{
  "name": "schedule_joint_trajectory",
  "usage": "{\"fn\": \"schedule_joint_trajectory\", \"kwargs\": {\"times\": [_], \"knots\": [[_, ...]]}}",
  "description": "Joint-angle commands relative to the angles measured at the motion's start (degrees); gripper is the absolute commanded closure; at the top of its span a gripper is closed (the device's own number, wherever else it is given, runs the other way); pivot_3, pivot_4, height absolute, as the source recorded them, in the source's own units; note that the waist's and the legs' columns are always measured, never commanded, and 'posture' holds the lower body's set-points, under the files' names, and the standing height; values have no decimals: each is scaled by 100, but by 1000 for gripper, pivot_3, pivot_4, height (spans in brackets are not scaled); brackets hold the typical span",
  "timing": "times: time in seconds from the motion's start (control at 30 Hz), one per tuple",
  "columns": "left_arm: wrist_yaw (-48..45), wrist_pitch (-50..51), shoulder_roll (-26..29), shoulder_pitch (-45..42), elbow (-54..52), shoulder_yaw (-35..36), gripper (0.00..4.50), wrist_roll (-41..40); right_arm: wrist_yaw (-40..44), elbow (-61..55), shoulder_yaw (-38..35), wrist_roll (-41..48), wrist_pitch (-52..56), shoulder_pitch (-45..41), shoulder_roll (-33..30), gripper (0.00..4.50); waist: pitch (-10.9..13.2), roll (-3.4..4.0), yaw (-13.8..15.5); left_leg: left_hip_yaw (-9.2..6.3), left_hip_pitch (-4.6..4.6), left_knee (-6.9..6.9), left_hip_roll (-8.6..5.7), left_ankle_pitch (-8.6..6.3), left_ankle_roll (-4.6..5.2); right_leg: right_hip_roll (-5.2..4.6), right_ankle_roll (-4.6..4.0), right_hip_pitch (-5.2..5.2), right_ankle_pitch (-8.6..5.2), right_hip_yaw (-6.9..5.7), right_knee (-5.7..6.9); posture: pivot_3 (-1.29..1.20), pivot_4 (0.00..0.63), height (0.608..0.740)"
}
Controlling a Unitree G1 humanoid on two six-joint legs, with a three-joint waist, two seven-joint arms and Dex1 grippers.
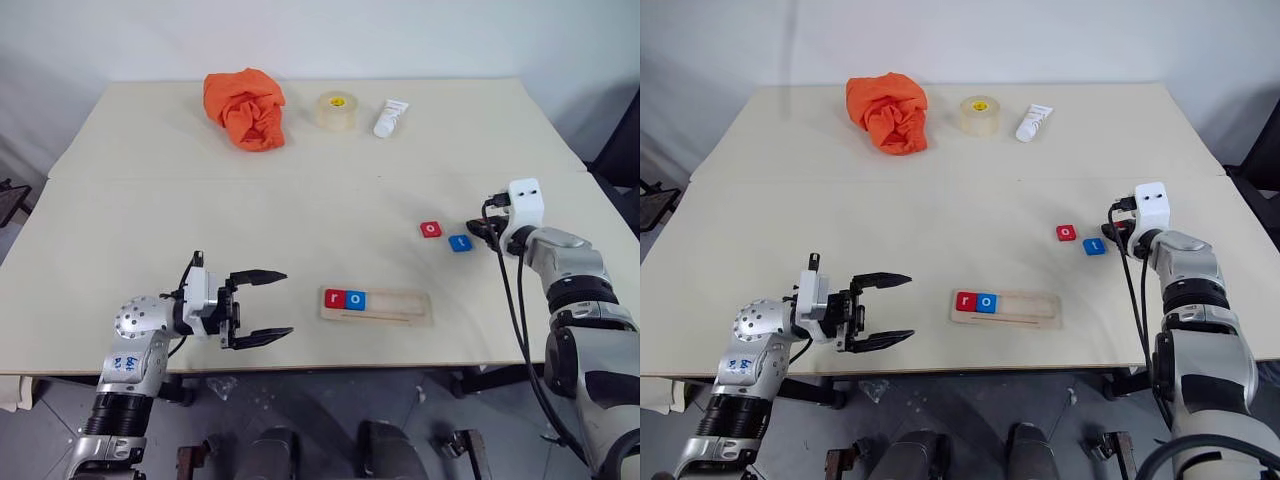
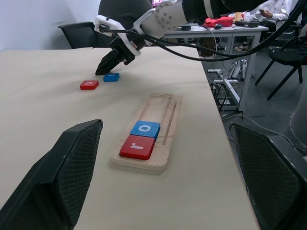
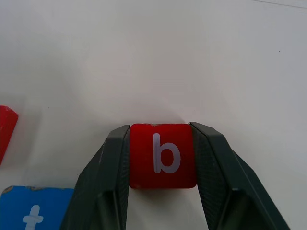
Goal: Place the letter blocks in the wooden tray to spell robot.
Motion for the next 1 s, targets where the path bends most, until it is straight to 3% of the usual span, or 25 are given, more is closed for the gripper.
{"fn": "schedule_joint_trajectory", "kwargs": {"times": [0.03, 0.33, 0.53, 0.67, 1.0], "knots": [[-271, -168, 71, -238, 260, 42, 0, -94, -156, -1070, -242, 165, 398, 343, -168, 3049, 0, 0, 5, -2, 0, -1, 0, 0, 0, 0, 0, 0, 0, -1, 0, 0, 150, 740], [-690, -429, 13, -762, 1083, 30, 0, -19, -965, -7334, -1000, 1024, 3361, 3384, 285, 3049, -1, 2, 30, -4, -3, -30, 1, 0, -1, -2, 0, -13, 0, -6, 0, 0, 150, 740], [-809, -407, -76, -894, 1133, -40, 0, -32, -1758, -9699, -982, 1057, 4338, 4730, 1071, 3049, -2, 2, 29, 4, 0, -28, -6, 1, 1, -3, 1, -12, 0, 3, 0, 0, 150, 740], [-831, -339, -108, -905, 1085, -87, 0, -28, -2038, -10216, -931, 1063, 4580, 5196, 1483, 3049, -1, 3, 29, -1, 4, -31, -3, 1, 0, 1, 1, -11, 0, 4, 4, 0, 150, 740], [-740, -333, -135, -864, 1024, -125, 0, -6, -2152, -10295, -859, 1236, 4847, 5209, 1839, 3049, -1, 2, 20, 0, 6, -37, -5, 3, 4, 4, 3, -14, 2, 11, 4, 0, 150, 740]]}}
